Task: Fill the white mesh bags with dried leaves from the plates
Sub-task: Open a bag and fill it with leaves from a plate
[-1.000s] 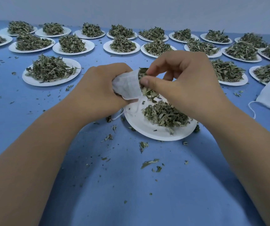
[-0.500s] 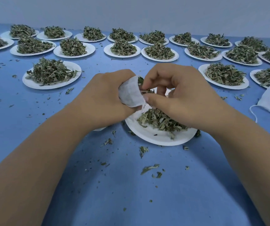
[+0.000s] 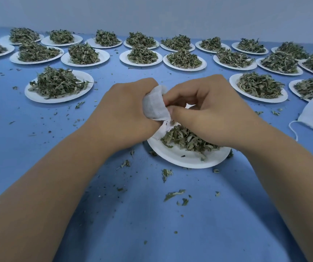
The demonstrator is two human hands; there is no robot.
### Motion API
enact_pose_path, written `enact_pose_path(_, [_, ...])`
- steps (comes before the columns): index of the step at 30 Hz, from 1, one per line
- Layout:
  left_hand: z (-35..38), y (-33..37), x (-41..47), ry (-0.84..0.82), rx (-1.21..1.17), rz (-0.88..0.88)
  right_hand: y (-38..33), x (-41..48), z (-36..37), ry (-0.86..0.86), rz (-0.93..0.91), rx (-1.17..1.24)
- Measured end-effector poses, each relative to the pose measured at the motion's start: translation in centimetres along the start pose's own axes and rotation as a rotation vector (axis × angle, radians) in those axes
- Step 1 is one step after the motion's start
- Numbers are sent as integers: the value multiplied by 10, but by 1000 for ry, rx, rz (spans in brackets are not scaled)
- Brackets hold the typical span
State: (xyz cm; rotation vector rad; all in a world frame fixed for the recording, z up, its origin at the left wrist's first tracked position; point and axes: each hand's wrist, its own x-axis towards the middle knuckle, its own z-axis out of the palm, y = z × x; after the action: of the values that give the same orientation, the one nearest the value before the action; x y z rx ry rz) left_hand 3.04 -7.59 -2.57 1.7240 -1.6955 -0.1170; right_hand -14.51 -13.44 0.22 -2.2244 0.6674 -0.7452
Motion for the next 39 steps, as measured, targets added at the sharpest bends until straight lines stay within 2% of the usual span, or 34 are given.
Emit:
enact_pose_path(5, [2, 4, -3, -3, 6, 23, 4, 1, -1, -14, -10, 115])
enact_pose_path(10, [-6, -3, 0, -5, 110, -21, 9, 1, -6, 118, -28, 223])
enact_pose_path(14, [-12, -7, 0, 14, 105, -49, 11, 3, -4, 14, 47, 267])
enact_pose_path(17, [-15, -9, 0, -28, 100, -70, 9, 5, -16, 157, 15, 396])
enact_pose_path(18, [-16, -10, 0, -40, 93, -74, 8, 3, -22, 204, -19, 350])
enact_pose_path(20, [-17, -11, 0, -64, 91, -74, 11, -8, -37, 165, -48, -13])
enact_pose_path(22, [-18, -11, 0, -90, 88, -70, 15, -23, -45, -92, 2, -450])
enact_pose_path(24, [-18, -10, 0, -104, 74, -65, 21, -31, -46, -306, 31, -657])
enact_pose_path(26, [-17, -9, -1, -110, 65, -54, 22, -31, -41, -345, 54, -670])
enact_pose_path(31, [-14, -9, -2, -117, 91, -32, 16, -21, -34, -226, 40, -549])
enact_pose_path(35, [-12, -10, -1, -101, 113, -18, 0, -11, -43, -52, 32, -411])
enact_pose_path(39, [-9, -9, 0, -75, 135, 13, -14, -1, -34, -31, 11, -450])
